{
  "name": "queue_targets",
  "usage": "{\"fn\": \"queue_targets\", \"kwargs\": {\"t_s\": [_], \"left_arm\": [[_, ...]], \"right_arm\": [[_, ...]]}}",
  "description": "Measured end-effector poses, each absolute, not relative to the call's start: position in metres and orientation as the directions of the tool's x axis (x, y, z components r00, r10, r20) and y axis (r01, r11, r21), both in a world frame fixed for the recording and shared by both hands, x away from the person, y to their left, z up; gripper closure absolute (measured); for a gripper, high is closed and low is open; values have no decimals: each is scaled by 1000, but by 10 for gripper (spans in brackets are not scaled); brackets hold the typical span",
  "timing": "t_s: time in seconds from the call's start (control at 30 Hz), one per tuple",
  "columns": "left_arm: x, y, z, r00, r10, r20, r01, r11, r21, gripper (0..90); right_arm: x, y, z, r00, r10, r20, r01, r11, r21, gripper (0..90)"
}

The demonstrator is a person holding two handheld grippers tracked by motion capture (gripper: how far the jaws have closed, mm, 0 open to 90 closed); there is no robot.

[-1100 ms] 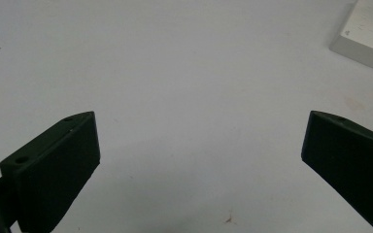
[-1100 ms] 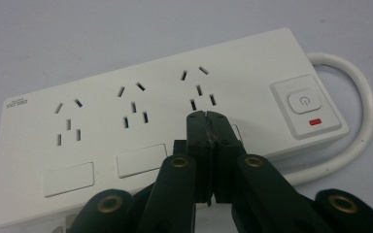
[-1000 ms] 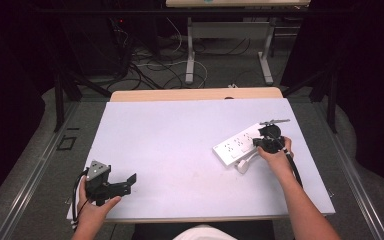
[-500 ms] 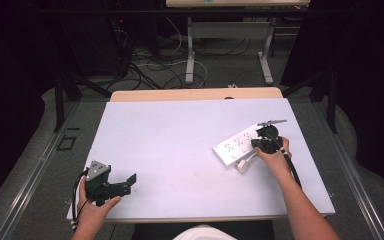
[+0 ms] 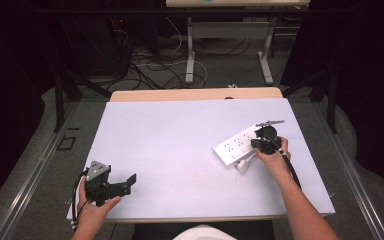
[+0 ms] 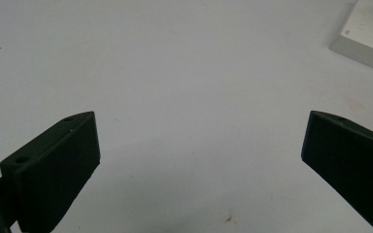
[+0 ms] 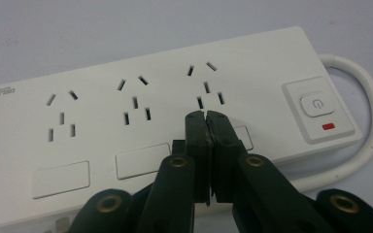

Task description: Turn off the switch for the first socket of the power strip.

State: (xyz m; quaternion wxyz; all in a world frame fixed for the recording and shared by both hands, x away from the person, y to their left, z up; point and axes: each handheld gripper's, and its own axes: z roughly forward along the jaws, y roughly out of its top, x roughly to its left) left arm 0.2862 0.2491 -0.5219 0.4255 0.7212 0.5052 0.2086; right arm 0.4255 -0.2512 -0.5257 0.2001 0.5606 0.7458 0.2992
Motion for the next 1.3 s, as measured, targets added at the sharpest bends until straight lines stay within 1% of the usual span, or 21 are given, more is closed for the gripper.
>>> {"fn": "queue_targets", "kwargs": {"t_s": [1.3], "left_arm": [[286,249,-522,404,907,-122,545,-131,828,0]], "right_arm": [[425,-253,-527,-288,956,56,711,175,681,892]]}}
